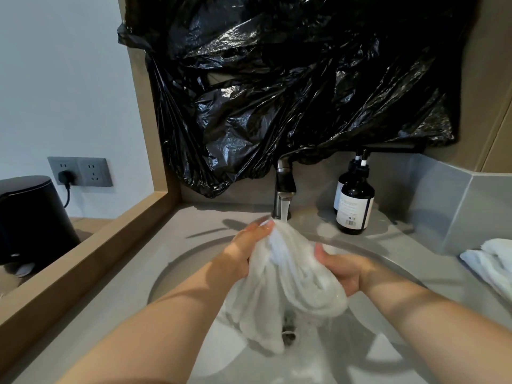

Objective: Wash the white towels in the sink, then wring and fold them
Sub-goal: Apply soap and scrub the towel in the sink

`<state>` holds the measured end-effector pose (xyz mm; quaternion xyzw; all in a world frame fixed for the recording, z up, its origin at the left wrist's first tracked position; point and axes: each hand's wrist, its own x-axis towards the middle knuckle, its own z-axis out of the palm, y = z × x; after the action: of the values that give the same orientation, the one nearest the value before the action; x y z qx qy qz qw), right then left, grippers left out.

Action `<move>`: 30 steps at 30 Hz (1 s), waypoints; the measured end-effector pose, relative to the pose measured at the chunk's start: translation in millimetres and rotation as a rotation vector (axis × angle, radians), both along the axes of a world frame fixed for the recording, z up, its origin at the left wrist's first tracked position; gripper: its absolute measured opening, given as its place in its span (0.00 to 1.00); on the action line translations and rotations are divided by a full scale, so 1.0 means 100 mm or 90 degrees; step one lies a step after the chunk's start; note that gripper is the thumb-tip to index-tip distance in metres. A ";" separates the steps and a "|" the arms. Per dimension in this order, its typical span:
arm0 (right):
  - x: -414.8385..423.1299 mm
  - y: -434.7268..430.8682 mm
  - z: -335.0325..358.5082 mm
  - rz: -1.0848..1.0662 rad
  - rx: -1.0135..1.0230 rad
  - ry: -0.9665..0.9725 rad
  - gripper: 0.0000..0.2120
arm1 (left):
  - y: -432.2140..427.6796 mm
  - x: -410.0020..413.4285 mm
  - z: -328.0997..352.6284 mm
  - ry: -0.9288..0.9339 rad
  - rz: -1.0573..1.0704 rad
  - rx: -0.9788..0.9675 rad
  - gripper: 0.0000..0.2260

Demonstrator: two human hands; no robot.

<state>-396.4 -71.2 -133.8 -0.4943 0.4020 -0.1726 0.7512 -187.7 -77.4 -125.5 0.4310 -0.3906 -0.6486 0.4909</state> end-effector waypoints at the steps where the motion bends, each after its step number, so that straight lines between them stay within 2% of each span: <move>1: -0.01 0.00 0.00 0.029 -0.015 0.012 0.41 | -0.01 -0.02 -0.01 -0.009 0.002 0.000 0.21; 3: 0.05 0.08 0.09 0.072 -0.075 0.073 0.35 | -0.02 -0.08 0.00 -0.049 0.046 0.001 0.18; 6: 0.22 0.11 0.21 0.050 -0.200 0.264 0.43 | -0.05 -0.13 -0.01 -0.133 0.111 -0.024 0.12; 8: 0.37 0.18 0.29 0.024 -0.263 0.413 0.42 | -0.04 -0.14 -0.02 -0.161 0.125 -0.052 0.12; 10: 0.50 0.25 0.35 0.014 -0.346 0.550 0.30 | -0.05 -0.14 0.01 -0.186 0.144 -0.049 0.11; 11: 0.55 0.28 0.37 0.006 -0.379 0.587 0.24 | -0.07 -0.13 0.03 -0.252 0.142 -0.067 0.10; 13: 0.60 0.29 0.34 -0.022 -0.406 0.577 0.17 | -0.10 -0.14 0.04 -0.449 0.155 -0.100 0.10; 15: 0.64 0.29 0.24 -0.064 -0.419 0.520 0.17 | -0.12 -0.11 0.05 -0.518 0.190 -0.134 0.09; 17: 0.69 0.27 0.12 -0.121 -0.425 0.463 0.18 | -0.13 -0.11 0.05 -0.547 0.202 -0.179 0.13; 19: 0.71 0.25 0.08 -0.167 -0.404 0.477 0.16 | -0.11 -0.15 0.02 -0.601 0.205 -0.225 0.15; 21: 0.67 0.22 0.10 -0.138 -0.437 0.546 0.17 | -0.07 -0.20 0.01 -0.576 0.194 -0.231 0.16; 23: 0.60 0.20 0.17 -0.095 -0.476 0.614 0.18 | -0.07 -0.22 -0.01 -0.511 0.162 -0.217 0.25; 25: 0.51 0.17 0.22 -0.067 -0.492 0.634 0.16 | -0.05 -0.23 0.00 -0.432 0.119 -0.109 0.34; 27: 0.41 0.14 0.27 -0.076 -0.451 0.608 0.17 | -0.02 -0.22 -0.03 -0.340 0.029 -0.013 0.41; 28: 0.36 0.13 0.29 -0.084 -0.434 0.593 0.19 | 0.01 -0.22 -0.04 -0.330 -0.008 -0.008 0.43; 30: 0.29 0.08 0.29 -0.071 -0.420 0.584 0.23 | 0.01 -0.22 -0.12 -0.293 -0.032 -0.035 0.39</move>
<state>-367.7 -63.1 -104.5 -0.7052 0.6373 -0.0958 0.2956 -209.6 -76.6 -137.5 0.5441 -0.5201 -0.5345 0.3844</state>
